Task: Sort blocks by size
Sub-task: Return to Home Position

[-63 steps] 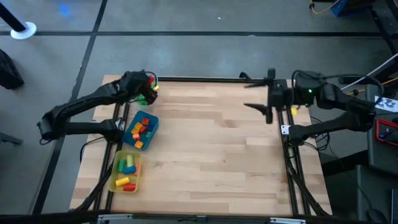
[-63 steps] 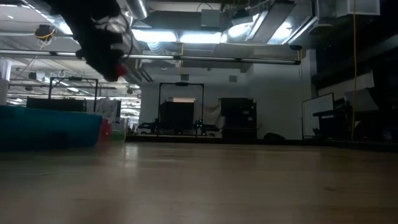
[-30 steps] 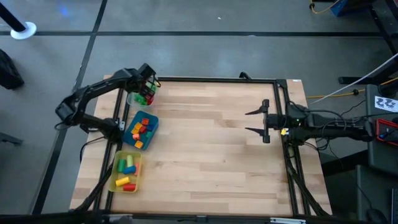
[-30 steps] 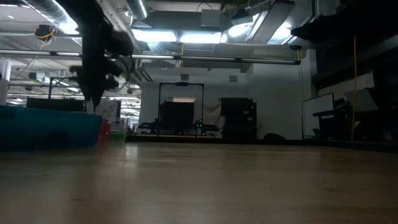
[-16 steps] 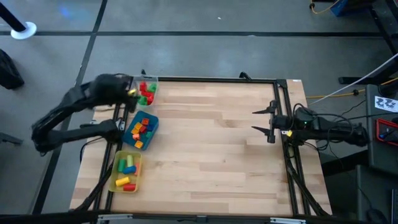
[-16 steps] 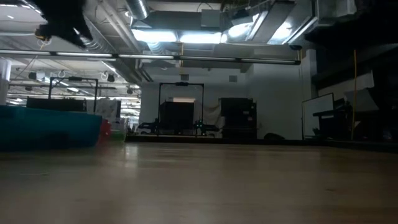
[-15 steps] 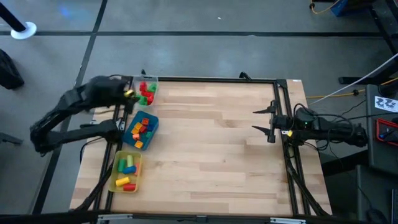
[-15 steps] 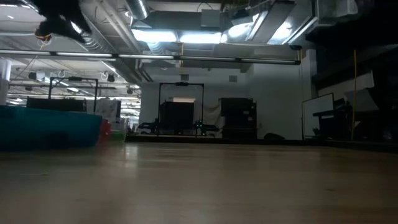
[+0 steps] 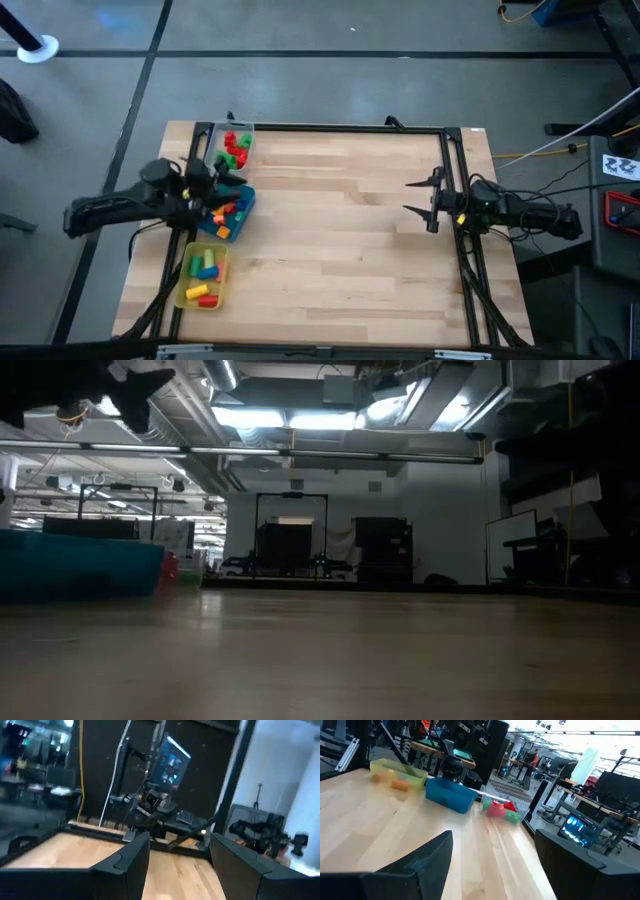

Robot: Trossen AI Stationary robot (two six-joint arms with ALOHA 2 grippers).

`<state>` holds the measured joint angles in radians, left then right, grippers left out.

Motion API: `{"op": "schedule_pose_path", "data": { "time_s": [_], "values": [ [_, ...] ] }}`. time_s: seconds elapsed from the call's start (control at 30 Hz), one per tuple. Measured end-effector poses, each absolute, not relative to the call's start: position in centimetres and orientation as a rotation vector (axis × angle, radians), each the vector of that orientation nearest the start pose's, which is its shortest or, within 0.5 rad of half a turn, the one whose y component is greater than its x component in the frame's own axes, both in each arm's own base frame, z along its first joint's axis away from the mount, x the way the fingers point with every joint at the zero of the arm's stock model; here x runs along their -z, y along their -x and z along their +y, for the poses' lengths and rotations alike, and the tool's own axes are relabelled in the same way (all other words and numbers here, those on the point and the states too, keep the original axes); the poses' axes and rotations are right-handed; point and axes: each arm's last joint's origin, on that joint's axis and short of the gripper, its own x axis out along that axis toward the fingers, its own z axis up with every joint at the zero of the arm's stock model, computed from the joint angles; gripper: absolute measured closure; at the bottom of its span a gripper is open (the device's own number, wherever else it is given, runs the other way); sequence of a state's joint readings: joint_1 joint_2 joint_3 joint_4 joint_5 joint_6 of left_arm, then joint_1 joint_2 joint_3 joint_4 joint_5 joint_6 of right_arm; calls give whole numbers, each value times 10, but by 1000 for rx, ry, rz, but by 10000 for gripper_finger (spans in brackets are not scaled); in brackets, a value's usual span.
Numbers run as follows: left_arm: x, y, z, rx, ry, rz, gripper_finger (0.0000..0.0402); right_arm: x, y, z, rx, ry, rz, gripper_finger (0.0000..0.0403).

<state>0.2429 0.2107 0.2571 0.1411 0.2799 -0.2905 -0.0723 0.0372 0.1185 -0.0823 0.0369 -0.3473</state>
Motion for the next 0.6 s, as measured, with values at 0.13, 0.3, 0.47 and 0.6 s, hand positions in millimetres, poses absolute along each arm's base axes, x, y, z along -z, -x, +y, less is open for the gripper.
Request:
{"op": "schedule_pose_path", "data": {
  "time_s": [0.13,0.3,0.47,0.6],
  "values": [
    [-221,-108,14,39,153,-148,210,-188,-90,-8,99,347,60,123],
    [-198,-114,13,-69,81,-80,210,-182,-88,-7,88,370,124,123],
    [-192,-114,9,-50,8,-144,210,-180,-88,-7,84,377,139,123],
    [-184,-112,9,-78,11,-157,210,-174,-90,-8,80,385,152,123]
  ]
}}
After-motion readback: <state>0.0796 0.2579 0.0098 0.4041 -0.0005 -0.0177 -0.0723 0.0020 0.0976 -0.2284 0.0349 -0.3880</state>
